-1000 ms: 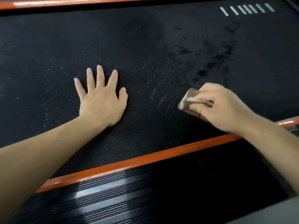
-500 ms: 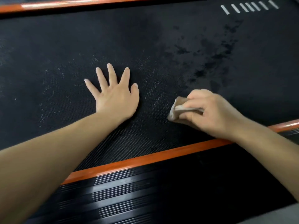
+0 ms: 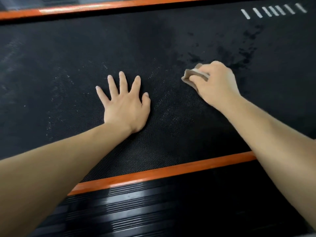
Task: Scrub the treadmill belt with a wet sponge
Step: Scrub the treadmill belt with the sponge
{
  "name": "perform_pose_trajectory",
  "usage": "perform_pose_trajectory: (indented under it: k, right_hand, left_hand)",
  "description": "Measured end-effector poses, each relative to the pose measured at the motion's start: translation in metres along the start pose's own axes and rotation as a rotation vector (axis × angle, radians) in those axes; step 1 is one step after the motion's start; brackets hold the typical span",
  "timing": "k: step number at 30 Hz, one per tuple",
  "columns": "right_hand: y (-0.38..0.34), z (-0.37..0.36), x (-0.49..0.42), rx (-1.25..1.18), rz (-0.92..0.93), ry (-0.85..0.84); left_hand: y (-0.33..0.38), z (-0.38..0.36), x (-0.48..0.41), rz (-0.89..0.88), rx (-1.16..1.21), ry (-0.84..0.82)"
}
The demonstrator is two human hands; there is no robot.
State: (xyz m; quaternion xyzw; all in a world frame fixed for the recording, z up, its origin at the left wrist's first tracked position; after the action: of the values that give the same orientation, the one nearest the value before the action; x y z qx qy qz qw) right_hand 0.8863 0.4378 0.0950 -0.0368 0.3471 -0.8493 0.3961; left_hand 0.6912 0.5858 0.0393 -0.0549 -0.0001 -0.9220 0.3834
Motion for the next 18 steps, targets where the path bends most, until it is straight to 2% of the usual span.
perform_pose_trajectory:
  k: [2,5,7,10,11,15,18]
  right_hand:
    - [-0.020,-0.016,0.019,0.001,0.091,-0.042]
    - [-0.040,-0.029,0.041,-0.075,0.201,-0.199]
    - [-0.021,-0.017,0.009,-0.001,0.149,-0.116]
    - [0.005,0.002,-0.024,-0.014,-0.028,0.064]
    - [-0.002,-0.005,-0.022,0.006,-0.008,0.057]
    - [-0.040,-0.037,0.011,-0.021,0.200,-0.167]
    - [-0.024,-0.016,-0.025,0.033,0.132,-0.095]
  left_hand:
    - [0.000,0.000,0.000,-0.003,0.004,-0.001]
    - [0.001,0.001,0.000,-0.006,0.000,0.003]
    - [0.001,0.001,0.000,-0.003,-0.005,0.003]
    - [0.001,0.000,0.001,-0.003,-0.025,-0.010]
    - [0.001,0.000,0.000,-0.004,-0.034,-0.017]
    - [0.003,0.001,0.001,-0.014,-0.051,-0.031]
    - [0.003,0.001,0.000,-0.025,-0.062,-0.047]
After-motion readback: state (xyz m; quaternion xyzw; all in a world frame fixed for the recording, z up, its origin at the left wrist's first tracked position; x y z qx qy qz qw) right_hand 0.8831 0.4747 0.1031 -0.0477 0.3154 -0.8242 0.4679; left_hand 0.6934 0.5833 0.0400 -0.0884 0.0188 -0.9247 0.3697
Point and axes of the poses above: each hand's wrist, its own x-axis away from the middle knuckle, its own z-axis out of the back of the hand, y = z × x, the point moved 10 cm from there along -x, towards the middle knuckle, and after that the axes turned 12 degrees about -x, right-handed, at the moved point
